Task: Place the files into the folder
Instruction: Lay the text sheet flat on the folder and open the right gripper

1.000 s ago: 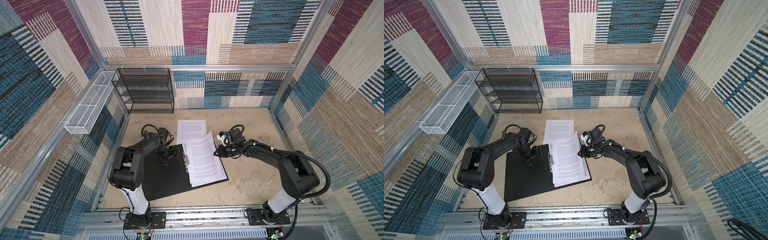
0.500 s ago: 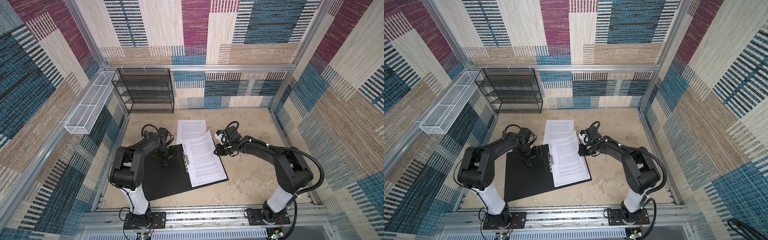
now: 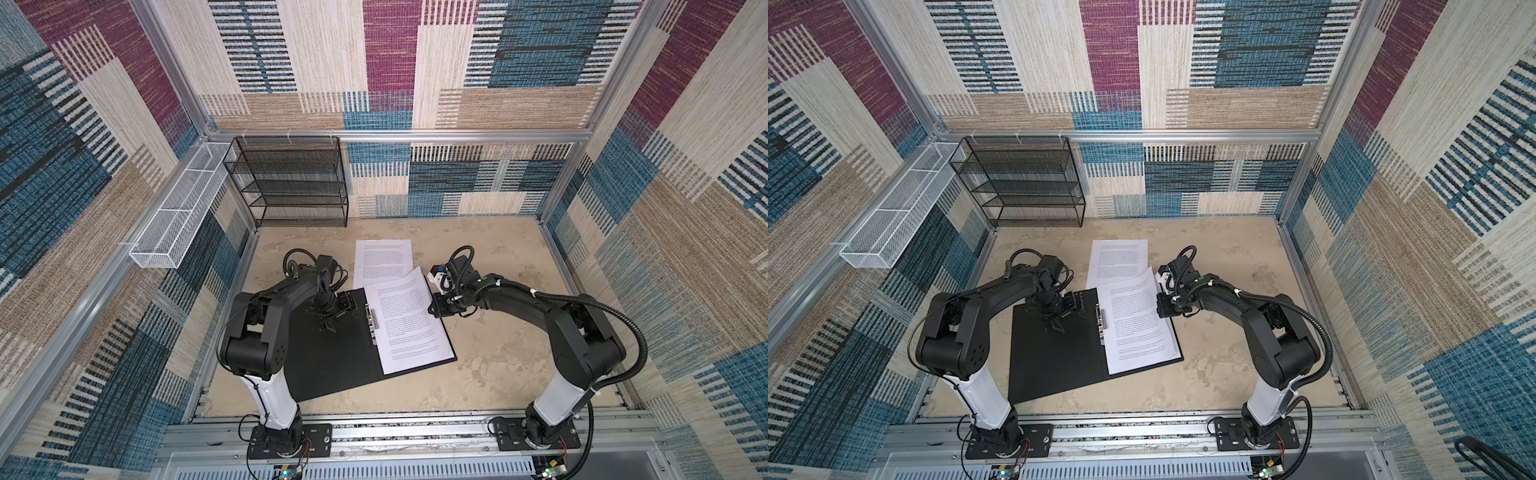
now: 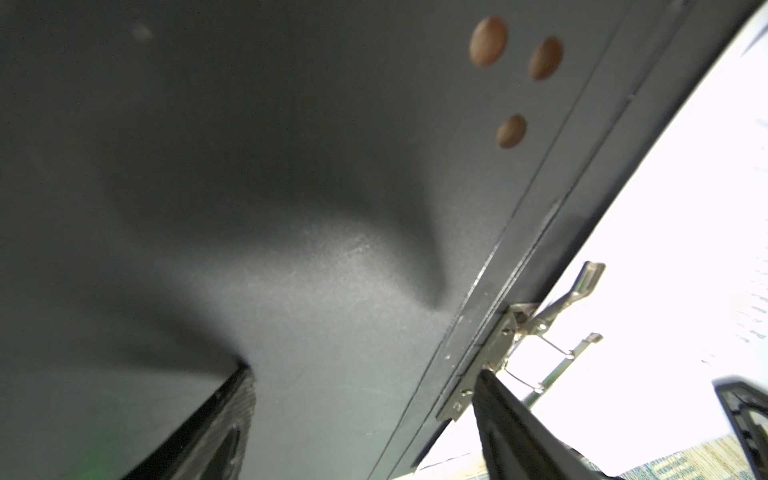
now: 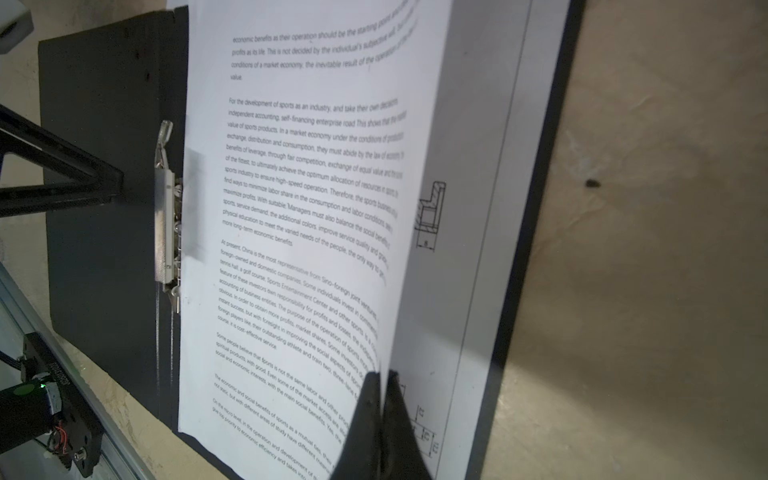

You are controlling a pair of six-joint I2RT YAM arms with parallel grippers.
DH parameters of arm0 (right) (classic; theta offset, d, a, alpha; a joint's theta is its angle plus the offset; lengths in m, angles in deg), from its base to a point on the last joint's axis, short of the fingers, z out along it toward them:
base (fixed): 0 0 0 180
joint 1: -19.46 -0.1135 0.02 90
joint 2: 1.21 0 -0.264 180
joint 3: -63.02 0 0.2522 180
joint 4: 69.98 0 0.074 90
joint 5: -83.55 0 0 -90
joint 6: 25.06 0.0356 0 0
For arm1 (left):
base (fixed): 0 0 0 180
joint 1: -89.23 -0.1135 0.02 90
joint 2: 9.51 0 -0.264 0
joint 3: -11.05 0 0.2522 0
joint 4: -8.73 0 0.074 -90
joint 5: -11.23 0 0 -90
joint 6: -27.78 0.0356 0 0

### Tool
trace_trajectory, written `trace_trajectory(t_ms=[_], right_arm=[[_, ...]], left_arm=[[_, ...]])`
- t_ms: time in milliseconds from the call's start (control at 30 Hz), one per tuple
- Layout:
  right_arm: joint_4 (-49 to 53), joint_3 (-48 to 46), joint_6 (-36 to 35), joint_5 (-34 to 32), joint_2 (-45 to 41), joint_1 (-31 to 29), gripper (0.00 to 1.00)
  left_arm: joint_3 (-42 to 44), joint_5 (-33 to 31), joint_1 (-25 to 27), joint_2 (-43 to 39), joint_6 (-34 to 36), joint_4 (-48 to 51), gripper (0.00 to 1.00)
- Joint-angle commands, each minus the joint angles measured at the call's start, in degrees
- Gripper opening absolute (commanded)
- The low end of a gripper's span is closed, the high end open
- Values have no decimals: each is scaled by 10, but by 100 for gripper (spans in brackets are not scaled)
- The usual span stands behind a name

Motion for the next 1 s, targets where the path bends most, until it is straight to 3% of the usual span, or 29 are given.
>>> trace_trajectory(t_ms=[0, 500, 733, 967], right_arm=[[-9, 2, -3, 4, -1, -2, 0], [-22, 10, 14, 16, 8, -12, 2], [-14, 14, 32, -15, -6, -13, 35], [11, 26, 58, -92, -30, -13, 63]], left_arm=[[8, 0, 2, 12, 11, -14, 82], [4, 4, 2, 15, 10, -15, 82], [5, 6, 2, 10, 11, -15, 82], [3, 13, 2, 8, 11, -15, 82]])
